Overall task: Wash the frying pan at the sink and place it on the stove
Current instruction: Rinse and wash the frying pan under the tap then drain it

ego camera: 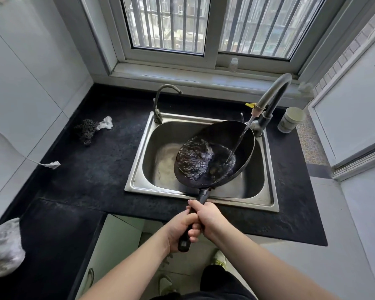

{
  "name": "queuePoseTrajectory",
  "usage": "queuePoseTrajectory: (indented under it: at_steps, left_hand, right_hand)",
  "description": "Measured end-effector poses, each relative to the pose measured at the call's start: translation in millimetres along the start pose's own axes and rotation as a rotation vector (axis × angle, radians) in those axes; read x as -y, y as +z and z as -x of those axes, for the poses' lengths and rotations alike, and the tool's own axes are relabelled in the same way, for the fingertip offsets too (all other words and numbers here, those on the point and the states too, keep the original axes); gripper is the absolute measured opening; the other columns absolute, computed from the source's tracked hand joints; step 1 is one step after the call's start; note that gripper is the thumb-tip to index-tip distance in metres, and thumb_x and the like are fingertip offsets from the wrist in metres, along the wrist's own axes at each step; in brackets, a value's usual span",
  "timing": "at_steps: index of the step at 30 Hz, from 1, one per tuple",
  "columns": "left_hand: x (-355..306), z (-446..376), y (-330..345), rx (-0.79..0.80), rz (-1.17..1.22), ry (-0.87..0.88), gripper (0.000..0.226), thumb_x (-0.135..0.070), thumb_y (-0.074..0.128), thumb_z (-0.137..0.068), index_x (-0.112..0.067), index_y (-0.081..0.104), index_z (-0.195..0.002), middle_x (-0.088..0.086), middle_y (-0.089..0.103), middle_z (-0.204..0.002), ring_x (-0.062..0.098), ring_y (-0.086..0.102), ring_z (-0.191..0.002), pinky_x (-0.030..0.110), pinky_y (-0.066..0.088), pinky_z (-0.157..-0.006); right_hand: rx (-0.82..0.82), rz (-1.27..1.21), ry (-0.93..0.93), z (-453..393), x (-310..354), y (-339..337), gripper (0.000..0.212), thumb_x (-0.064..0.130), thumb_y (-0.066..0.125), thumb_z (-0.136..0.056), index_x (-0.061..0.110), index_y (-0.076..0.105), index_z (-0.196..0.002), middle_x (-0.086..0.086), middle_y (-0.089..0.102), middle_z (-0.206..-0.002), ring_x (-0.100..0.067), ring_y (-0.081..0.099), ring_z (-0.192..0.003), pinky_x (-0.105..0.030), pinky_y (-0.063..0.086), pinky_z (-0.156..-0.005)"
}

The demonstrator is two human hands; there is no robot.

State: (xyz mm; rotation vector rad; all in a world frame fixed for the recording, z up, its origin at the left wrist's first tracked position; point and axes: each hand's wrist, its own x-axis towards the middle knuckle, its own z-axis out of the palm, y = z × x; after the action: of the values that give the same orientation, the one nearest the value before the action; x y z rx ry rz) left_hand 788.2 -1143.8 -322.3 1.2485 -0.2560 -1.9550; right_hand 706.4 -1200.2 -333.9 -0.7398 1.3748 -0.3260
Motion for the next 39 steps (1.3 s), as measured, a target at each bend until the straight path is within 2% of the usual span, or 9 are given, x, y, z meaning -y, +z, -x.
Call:
queuePoseTrajectory:
  at_steps: [4, 8, 12, 17, 21, 26, 32, 35, 39]
  left_hand:
    - [7, -6, -4, 0.006, -0.087, 0.086, 0.012, -0.008, 0.045, -0.071, -0.014, 0.04, -0.08, -0.001, 0.038, -0.048, 0.005, 0.035, -0.031, 0.014, 0.032, -0.033]
    - [8, -17, -3, -0.013, -0.155, 0.157, 0.012, -0.007, 0.046, -0.069, -0.012, 0.043, -0.08, 0.002, 0.038, -0.05, 0.008, 0.036, -0.033, 0.017, 0.035, -0.035]
    - [7, -33, -3, -0.067, -0.259, 0.214, 0.021, -0.004, 0.047, -0.073, -0.01, 0.05, -0.093, 0.003, 0.04, -0.049, 0.011, 0.039, -0.034, 0.02, 0.039, -0.036]
    - [4, -50, -6, -0.119, -0.364, 0.289, 0.031, -0.003, 0.046, -0.07, -0.001, 0.052, -0.1, 0.005, 0.045, -0.045, 0.016, 0.041, -0.033, 0.023, 0.042, -0.037]
    - [5, -60, -6, -0.137, -0.385, 0.329, 0.022, -0.003, 0.047, -0.069, -0.005, 0.054, -0.09, 0.004, 0.047, -0.043, 0.017, 0.043, -0.032, 0.024, 0.043, -0.037]
    - [1, -73, -10, -0.175, -0.478, 0.349, 0.027, 0.001, 0.05, -0.071, 0.004, 0.055, -0.098, 0.01, 0.051, -0.046, 0.021, 0.049, -0.031, 0.024, 0.043, -0.036]
    - [-6, -86, -19, -0.239, -0.605, 0.43, 0.022, -0.012, 0.058, -0.073, -0.018, 0.059, -0.094, 0.005, 0.057, -0.044, 0.021, 0.054, -0.033, 0.022, 0.041, -0.038]
    - [-8, -93, -21, -0.291, -0.648, 0.466, 0.018, -0.019, 0.06, -0.074, -0.025, 0.06, -0.092, 0.005, 0.058, -0.044, 0.021, 0.055, -0.033, 0.022, 0.041, -0.038]
    - [-10, -101, -27, -0.364, -0.712, 0.496, 0.02, -0.027, 0.062, -0.076, -0.028, 0.058, -0.095, 0.008, 0.061, -0.047, 0.021, 0.057, -0.034, 0.021, 0.041, -0.039]
  right_hand:
    - [0.008, 0.018, -0.049, -2, -4, -1, 0.023, 0.029, 0.064, -0.088, 0.008, 0.064, -0.08, -0.003, 0.062, -0.061, -0.013, 0.053, -0.043, -0.02, 0.039, -0.039]
    - [0.035, 0.019, -0.07, -7, 1, -6, 0.025, 0.034, 0.063, -0.089, 0.009, 0.061, -0.084, -0.005, 0.06, -0.059, -0.021, 0.046, -0.042, -0.022, 0.037, -0.037]
    - [0.119, -0.026, -0.054, -15, 6, -12, 0.028, 0.035, 0.063, -0.09, 0.007, 0.061, -0.092, -0.012, 0.057, -0.071, -0.022, 0.049, -0.038, -0.023, 0.04, -0.032]
    - [0.216, -0.02, -0.017, -27, 14, -18, 0.025, 0.034, 0.06, -0.092, 0.009, 0.058, -0.092, -0.013, 0.054, -0.072, -0.02, 0.046, -0.029, -0.023, 0.041, -0.029]
    - [0.226, -0.008, -0.03, -41, 19, -21, 0.015, 0.023, 0.06, -0.092, 0.01, 0.06, -0.085, -0.009, 0.058, -0.069, -0.016, 0.054, -0.041, -0.021, 0.042, -0.036]
    - [0.214, 0.046, -0.091, -60, 21, -22, 0.01, 0.019, 0.06, -0.09, 0.011, 0.063, -0.085, -0.008, 0.063, -0.076, -0.02, 0.06, -0.067, -0.029, 0.05, -0.06]
    - [0.276, 0.084, -0.144, -74, 31, -23, 0.009, 0.016, 0.06, -0.092, 0.01, 0.065, -0.086, -0.001, 0.066, -0.073, -0.01, 0.063, -0.063, -0.023, 0.051, -0.056]
    - [0.303, 0.083, -0.176, -81, 37, -23, 0.011, 0.012, 0.057, -0.094, 0.009, 0.065, -0.086, -0.003, 0.066, -0.078, -0.01, 0.064, -0.067, -0.022, 0.053, -0.062]
    - [0.347, 0.077, -0.183, -87, 42, -21, 0.013, 0.012, 0.056, -0.095, 0.009, 0.065, -0.087, -0.009, 0.064, -0.083, -0.018, 0.061, -0.073, -0.032, 0.052, -0.066]
